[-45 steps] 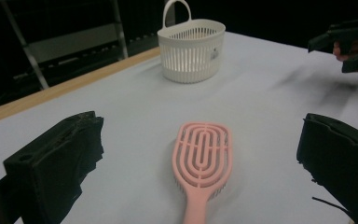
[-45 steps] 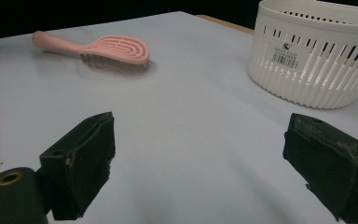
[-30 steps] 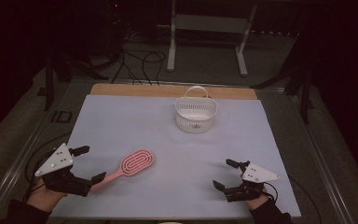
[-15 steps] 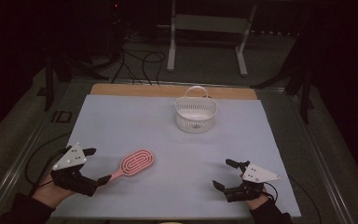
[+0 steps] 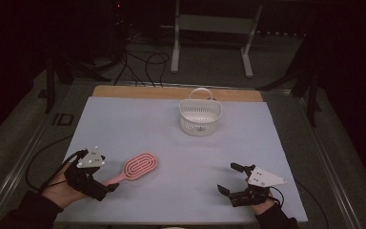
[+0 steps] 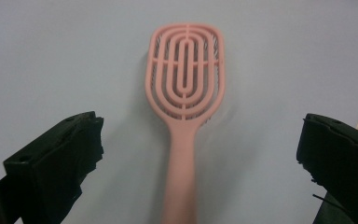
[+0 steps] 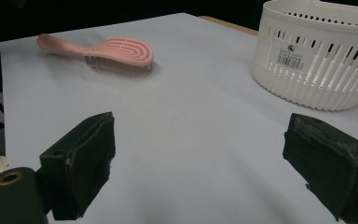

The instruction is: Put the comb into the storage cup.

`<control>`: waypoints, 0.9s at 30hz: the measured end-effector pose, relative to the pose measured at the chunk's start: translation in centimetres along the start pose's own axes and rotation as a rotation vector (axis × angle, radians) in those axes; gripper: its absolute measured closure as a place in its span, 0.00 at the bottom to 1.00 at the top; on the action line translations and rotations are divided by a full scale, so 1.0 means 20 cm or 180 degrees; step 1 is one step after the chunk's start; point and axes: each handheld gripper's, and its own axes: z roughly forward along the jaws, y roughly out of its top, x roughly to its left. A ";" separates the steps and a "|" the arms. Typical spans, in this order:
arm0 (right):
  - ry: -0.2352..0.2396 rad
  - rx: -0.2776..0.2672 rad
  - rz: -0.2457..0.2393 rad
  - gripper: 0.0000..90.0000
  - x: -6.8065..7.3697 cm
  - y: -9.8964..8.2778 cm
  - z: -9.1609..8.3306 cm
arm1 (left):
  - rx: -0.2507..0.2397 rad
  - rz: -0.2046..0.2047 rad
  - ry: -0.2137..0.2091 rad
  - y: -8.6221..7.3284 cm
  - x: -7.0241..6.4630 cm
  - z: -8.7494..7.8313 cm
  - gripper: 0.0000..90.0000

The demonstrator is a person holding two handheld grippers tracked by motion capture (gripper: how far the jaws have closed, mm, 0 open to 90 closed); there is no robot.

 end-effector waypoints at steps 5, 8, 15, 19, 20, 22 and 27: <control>0.0000 0.0003 0.0002 0.10 0.00 0.00 0.00 | 0.0236 0.0034 -0.0052 0.02 0.00 0.05 0.00; 0.0000 -0.0002 -0.0003 0.10 0.00 0.00 0.00 | 0.0314 0.0049 -0.0082 0.02 0.00 0.07 0.00; 0.0005 -0.0005 0.0007 0.10 0.00 0.00 0.00 | 0.0519 0.0072 -0.0090 0.05 0.00 0.11 0.00; 0.0006 -0.0009 0.0005 0.10 0.00 0.00 0.00 | 0.0664 0.0090 -0.0112 0.06 0.01 0.14 0.00; 0.0004 -0.0004 0.0006 0.10 0.00 0.00 0.00 | 0.0697 0.0102 -0.0096 0.07 0.01 0.15 0.00; 0.0010 -0.0004 0.0015 0.10 0.00 0.00 0.00 | 0.0750 0.0114 -0.0124 0.08 0.01 0.16 0.00; 0.0003 0.0007 0.0001 0.10 0.00 0.00 0.00 | 0.0952 0.0142 -0.0161 0.10 0.01 0.21 0.00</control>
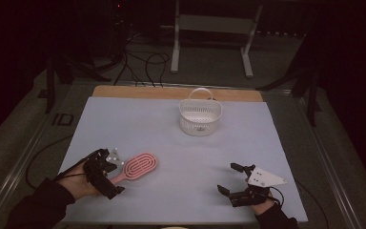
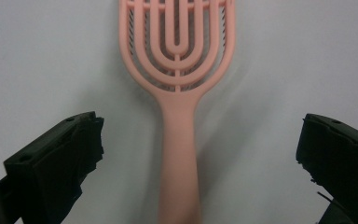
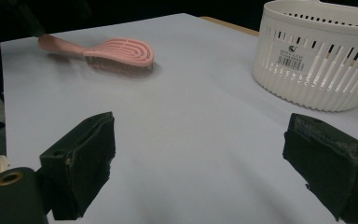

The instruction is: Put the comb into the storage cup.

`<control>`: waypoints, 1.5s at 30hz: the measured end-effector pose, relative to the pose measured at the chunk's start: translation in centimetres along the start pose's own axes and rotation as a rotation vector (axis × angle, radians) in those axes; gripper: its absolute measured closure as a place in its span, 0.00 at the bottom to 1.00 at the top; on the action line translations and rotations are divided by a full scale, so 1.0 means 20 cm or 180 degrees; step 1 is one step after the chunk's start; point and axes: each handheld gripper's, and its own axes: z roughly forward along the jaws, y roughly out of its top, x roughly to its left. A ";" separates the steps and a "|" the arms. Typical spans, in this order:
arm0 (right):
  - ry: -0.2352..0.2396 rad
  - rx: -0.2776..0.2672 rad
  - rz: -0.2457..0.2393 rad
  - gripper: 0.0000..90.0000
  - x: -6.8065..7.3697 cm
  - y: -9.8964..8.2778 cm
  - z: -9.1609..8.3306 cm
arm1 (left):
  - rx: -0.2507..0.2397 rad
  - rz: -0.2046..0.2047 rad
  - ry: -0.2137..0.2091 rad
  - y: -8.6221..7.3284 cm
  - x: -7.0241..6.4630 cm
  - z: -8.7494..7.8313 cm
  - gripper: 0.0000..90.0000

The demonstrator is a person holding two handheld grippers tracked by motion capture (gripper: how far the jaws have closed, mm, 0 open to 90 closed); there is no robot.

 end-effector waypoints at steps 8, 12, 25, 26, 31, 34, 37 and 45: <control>0.0004 -0.0004 -0.0005 0.10 0.00 0.00 0.00 | 0.0168 -0.0046 -0.0034 0.03 0.04 0.05 0.02; 0.0014 -0.0002 0.0002 0.10 0.00 0.00 0.00 | 0.0231 -0.0053 -0.0008 0.05 0.05 0.06 0.02; 0.0026 -0.0022 -0.0007 0.10 0.01 0.00 0.00 | 0.0463 0.0004 -0.0030 0.09 0.06 0.11 0.22; 0.0025 -0.0020 0.0000 0.10 0.01 0.00 0.00 | 0.0459 -0.0013 -0.0036 0.09 0.06 0.11 0.24; 0.0026 -0.0019 -0.0004 0.10 0.01 0.00 0.00 | 0.0572 0.0015 -0.0006 0.10 0.06 0.13 0.34; 0.0035 -0.0018 0.0000 0.10 0.01 0.00 0.00 | 0.0631 0.0029 0.0014 0.11 0.06 0.14 0.38; 0.0033 -0.0020 0.0000 0.10 0.01 0.00 0.00 | 0.0650 0.0036 0.0026 0.11 0.06 0.16 0.43; 0.0038 -0.0016 0.0000 0.10 0.01 0.00 0.00 | 0.0728 0.0027 0.0037 0.11 0.06 0.17 0.55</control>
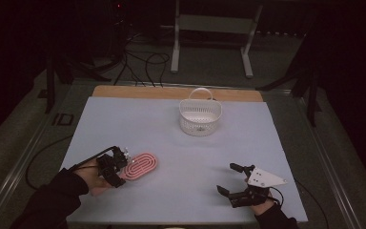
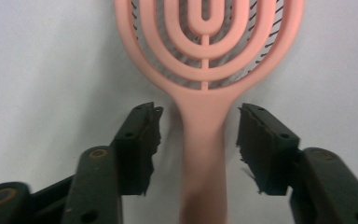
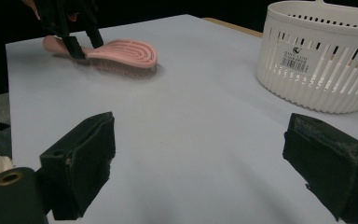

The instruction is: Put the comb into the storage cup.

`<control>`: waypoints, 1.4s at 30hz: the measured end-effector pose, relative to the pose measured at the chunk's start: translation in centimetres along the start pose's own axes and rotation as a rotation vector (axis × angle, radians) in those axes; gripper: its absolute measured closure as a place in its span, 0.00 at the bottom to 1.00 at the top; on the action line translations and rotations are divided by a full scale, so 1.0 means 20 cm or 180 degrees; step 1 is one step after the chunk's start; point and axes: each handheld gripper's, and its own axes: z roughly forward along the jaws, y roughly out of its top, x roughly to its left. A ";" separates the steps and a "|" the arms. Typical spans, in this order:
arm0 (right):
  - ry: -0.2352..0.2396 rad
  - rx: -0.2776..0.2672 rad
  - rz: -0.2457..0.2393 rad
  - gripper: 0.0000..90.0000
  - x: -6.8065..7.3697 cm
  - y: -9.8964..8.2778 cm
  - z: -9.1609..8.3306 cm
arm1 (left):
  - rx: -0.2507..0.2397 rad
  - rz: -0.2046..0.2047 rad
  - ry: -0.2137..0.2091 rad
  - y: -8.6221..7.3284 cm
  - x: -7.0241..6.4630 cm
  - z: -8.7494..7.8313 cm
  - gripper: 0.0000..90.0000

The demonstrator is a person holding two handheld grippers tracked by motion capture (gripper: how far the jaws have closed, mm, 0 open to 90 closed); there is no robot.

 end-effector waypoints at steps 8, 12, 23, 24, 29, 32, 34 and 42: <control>0.0009 -0.0006 0.0016 0.10 0.00 0.00 0.00 | 0.0064 0.0001 -0.0015 0.02 0.00 0.02 0.63; 0.0009 -0.0006 0.0018 0.10 0.00 0.00 0.00 | 0.0081 -0.0010 -0.0035 0.02 0.00 0.03 0.65; 0.0009 -0.0010 0.0019 0.10 0.00 0.00 0.00 | 0.0161 0.0000 -0.0077 0.04 -0.01 0.06 0.74; 0.0012 -0.0013 0.0017 0.10 0.00 0.00 0.00 | 0.0168 0.0003 -0.0078 0.04 -0.01 0.06 0.74; 0.0018 -0.0006 0.0025 0.10 0.00 0.00 0.00 | 0.0195 -0.0010 -0.0147 0.04 0.01 0.06 0.76; 0.0017 -0.0012 0.0028 0.10 0.00 0.00 0.00 | 0.0163 -0.0067 -0.0211 0.03 0.02 0.07 0.77; 0.0024 -0.0011 0.0036 0.10 0.00 0.00 0.00 | 0.0158 -0.0089 -0.0209 0.03 0.02 0.07 0.77; 0.0020 -0.0017 0.0040 0.10 -0.01 0.00 0.00 | 0.0129 -0.0055 -0.0189 0.03 0.01 0.06 0.78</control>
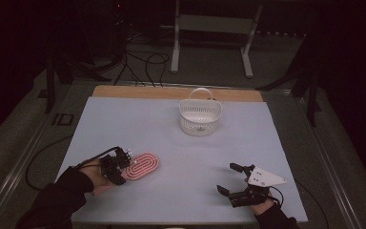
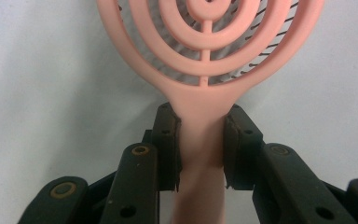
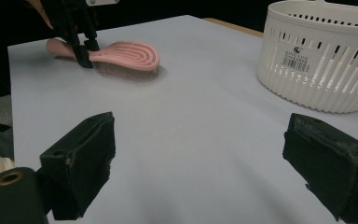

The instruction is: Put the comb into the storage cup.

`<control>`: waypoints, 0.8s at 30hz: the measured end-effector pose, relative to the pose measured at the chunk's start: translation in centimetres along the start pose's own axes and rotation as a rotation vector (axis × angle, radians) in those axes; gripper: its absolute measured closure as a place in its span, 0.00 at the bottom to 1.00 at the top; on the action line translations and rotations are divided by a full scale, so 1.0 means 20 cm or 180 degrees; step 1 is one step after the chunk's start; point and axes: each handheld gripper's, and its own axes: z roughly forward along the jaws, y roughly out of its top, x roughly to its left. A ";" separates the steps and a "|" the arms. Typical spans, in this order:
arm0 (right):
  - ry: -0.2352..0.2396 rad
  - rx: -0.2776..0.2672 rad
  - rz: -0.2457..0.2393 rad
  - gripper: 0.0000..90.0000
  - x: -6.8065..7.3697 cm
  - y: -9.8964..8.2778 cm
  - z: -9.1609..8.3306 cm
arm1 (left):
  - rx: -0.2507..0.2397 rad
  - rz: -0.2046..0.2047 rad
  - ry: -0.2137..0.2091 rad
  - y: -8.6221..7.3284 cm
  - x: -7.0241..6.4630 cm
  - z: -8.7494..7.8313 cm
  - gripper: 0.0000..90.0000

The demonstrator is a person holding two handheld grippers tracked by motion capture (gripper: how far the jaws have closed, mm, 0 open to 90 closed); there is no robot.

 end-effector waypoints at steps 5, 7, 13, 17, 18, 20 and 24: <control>-0.0001 0.0002 -0.0002 0.10 0.00 0.00 0.00 | -0.0071 -0.0014 0.0016 -0.01 -0.01 -0.02 0.79; -0.0001 0.0006 0.0004 0.10 0.00 0.00 0.00 | -0.0129 0.0012 0.0031 -0.02 -0.01 -0.04 0.79; -0.0001 0.0007 0.0007 0.10 0.00 0.00 0.00 | -0.0320 -0.0048 0.0019 -0.02 -0.01 -0.11 0.79; 0.0003 0.0007 0.0010 0.10 0.00 0.00 0.00 | -0.0490 -0.0037 0.0035 0.00 -0.02 -0.14 0.79; 0.0004 0.0007 0.0012 0.10 0.00 0.00 0.00 | -0.0523 -0.0044 0.0010 0.00 -0.02 -0.15 0.79; 0.0005 0.0001 0.0008 0.10 0.00 0.00 0.00 | -0.0560 -0.0015 0.0029 0.01 -0.03 -0.16 0.79; 0.0005 0.0002 0.0011 0.10 0.00 0.00 0.00 | -0.0814 -0.0001 0.0010 0.03 -0.04 -0.18 0.79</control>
